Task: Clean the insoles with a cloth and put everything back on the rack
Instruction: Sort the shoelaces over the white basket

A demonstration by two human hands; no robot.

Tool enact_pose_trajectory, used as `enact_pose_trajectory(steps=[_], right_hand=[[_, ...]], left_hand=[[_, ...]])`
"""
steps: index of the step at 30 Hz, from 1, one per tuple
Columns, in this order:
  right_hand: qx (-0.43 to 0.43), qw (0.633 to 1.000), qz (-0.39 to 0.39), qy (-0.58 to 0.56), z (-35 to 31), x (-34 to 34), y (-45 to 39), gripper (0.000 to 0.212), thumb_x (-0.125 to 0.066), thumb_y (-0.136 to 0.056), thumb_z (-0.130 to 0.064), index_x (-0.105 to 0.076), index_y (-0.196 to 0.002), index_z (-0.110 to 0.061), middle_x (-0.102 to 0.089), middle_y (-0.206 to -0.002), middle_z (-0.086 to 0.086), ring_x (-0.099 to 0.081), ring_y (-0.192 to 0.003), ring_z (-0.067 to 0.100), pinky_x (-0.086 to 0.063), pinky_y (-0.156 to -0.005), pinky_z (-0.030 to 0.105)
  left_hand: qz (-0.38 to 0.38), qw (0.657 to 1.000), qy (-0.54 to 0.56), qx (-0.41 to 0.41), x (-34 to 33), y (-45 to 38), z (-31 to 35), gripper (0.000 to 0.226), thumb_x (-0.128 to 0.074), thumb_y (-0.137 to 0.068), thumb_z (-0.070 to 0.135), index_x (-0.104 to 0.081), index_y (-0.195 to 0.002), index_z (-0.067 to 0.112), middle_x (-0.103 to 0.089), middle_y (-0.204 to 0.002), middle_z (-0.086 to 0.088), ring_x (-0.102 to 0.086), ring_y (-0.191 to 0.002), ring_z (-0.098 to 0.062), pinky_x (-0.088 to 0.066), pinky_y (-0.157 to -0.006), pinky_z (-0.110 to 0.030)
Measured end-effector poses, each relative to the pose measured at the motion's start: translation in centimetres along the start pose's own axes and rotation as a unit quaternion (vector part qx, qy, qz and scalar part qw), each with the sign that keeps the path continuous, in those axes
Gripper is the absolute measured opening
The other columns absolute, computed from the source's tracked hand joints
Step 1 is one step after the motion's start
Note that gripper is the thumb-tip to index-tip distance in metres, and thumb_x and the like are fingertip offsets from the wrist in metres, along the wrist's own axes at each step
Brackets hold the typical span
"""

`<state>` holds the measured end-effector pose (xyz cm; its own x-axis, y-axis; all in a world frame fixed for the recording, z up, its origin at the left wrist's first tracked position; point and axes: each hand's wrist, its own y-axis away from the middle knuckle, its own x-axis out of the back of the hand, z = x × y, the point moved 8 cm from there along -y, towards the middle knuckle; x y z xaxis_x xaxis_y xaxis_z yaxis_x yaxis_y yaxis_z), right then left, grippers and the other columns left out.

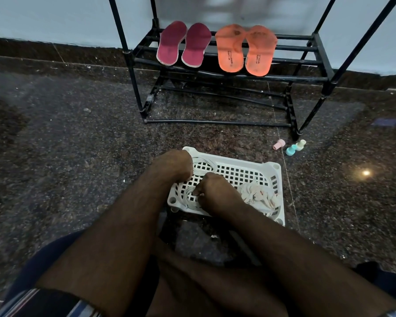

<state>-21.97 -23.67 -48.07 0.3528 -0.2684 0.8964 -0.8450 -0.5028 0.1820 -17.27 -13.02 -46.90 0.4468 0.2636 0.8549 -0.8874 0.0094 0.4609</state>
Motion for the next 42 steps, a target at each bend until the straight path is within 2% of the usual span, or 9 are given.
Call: enact_pose_trajectory(steps=[6,12,18,23,29,31,34,39,42], right_hand=[[0.013,1.000,-0.001,0.011,-0.1,-0.1,0.0,0.034,-0.060,-0.080,-0.016,-0.073,-0.109,-0.028,-0.059,-0.107,0.007,-0.057,-0.101,0.028,-0.051,-0.089,0.038],[0.008,0.999,0.032,-0.028,0.3,1.2,-0.1,0.027,-0.061,-0.077,-0.011,-0.073,-0.097,-0.025,-0.062,-0.103,0.006,-0.059,-0.099,0.025,-0.050,-0.087,0.035],[-0.032,0.993,0.071,-0.084,1.3,3.2,-0.4,0.023,-0.052,-0.077,-0.008,-0.069,-0.084,-0.022,-0.068,-0.095,0.003,-0.062,-0.090,0.022,-0.048,-0.075,0.029],[-0.082,0.977,0.137,-0.138,4.0,7.6,-0.1,0.016,-0.056,-0.080,-0.013,-0.069,-0.081,-0.022,-0.071,-0.084,-0.002,-0.062,-0.075,0.015,-0.045,-0.066,0.024],[-0.216,0.936,0.214,-0.180,13.1,12.4,0.7,0.010,-0.063,-0.085,-0.015,-0.068,-0.087,-0.023,-0.070,-0.085,-0.006,-0.066,-0.077,0.012,-0.051,-0.067,0.025],[-0.278,0.909,0.250,-0.181,17.6,14.2,1.5,0.012,-0.063,-0.085,-0.013,-0.068,-0.088,-0.024,-0.072,-0.090,-0.002,-0.066,-0.080,0.016,-0.048,-0.067,0.025],[-0.352,0.890,0.258,-0.132,23.3,15.2,2.7,0.027,-0.070,-0.082,-0.015,-0.069,-0.108,-0.019,-0.071,-0.108,0.006,-0.066,-0.095,0.024,-0.044,-0.073,0.024],[-0.362,0.901,0.207,-0.117,27.7,14.3,1.3,0.053,-0.079,-0.075,-0.021,-0.061,-0.125,-0.016,-0.068,-0.114,0.012,-0.064,-0.102,0.029,-0.051,-0.081,0.030],[-0.368,0.911,0.162,-0.096,29.0,13.3,-0.5,0.058,-0.083,-0.069,-0.030,-0.061,-0.122,-0.019,-0.066,-0.115,0.012,-0.064,-0.099,0.030,-0.055,-0.086,0.037]], left_hand=[[0.000,1.000,-0.002,0.001,-0.1,-0.2,0.0,0.026,-0.065,-0.078,0.008,-0.074,-0.102,0.009,-0.074,-0.105,-0.007,-0.069,-0.097,-0.023,-0.058,-0.087,-0.040],[0.023,1.000,-0.004,-0.004,0.2,-0.3,0.1,0.020,-0.063,-0.077,0.010,-0.074,-0.094,0.013,-0.073,-0.098,-0.005,-0.069,-0.092,-0.025,-0.058,-0.086,-0.041],[0.066,0.998,0.004,0.002,0.8,0.0,0.3,0.012,-0.063,-0.084,0.021,-0.071,-0.093,0.019,-0.071,-0.095,-0.002,-0.067,-0.087,-0.023,-0.058,-0.083,-0.042],[0.142,0.974,0.170,-0.034,1.1,0.5,3.0,0.008,-0.060,-0.092,0.023,-0.066,-0.088,0.025,-0.067,-0.081,0.003,-0.065,-0.069,-0.014,-0.054,-0.061,-0.031],[0.147,0.951,0.248,-0.114,0.0,-0.4,7.1,0.010,-0.062,-0.089,0.030,-0.069,-0.097,0.031,-0.068,-0.096,0.009,-0.064,-0.081,-0.007,-0.052,-0.070,-0.026],[0.148,0.946,0.259,-0.129,-0.1,-0.5,7.8,0.010,-0.062,-0.090,0.031,-0.069,-0.097,0.032,-0.066,-0.097,0.011,-0.063,-0.083,-0.005,-0.053,-0.073,-0.028],[0.161,0.938,0.273,-0.140,0.1,-0.5,8.4,0.014,-0.063,-0.092,0.028,-0.069,-0.104,0.032,-0.064,-0.102,0.010,-0.061,-0.089,-0.004,-0.051,-0.078,-0.027],[0.169,0.929,0.293,-0.153,0.3,-0.9,8.7,0.021,-0.060,-0.094,0.025,-0.069,-0.112,0.029,-0.064,-0.106,0.009,-0.062,-0.091,-0.004,-0.055,-0.084,-0.033],[0.171,0.927,0.301,-0.145,0.4,-1.2,8.5,0.021,-0.060,-0.094,0.022,-0.070,-0.112,0.026,-0.065,-0.104,0.010,-0.062,-0.089,-0.005,-0.055,-0.084,-0.033]])
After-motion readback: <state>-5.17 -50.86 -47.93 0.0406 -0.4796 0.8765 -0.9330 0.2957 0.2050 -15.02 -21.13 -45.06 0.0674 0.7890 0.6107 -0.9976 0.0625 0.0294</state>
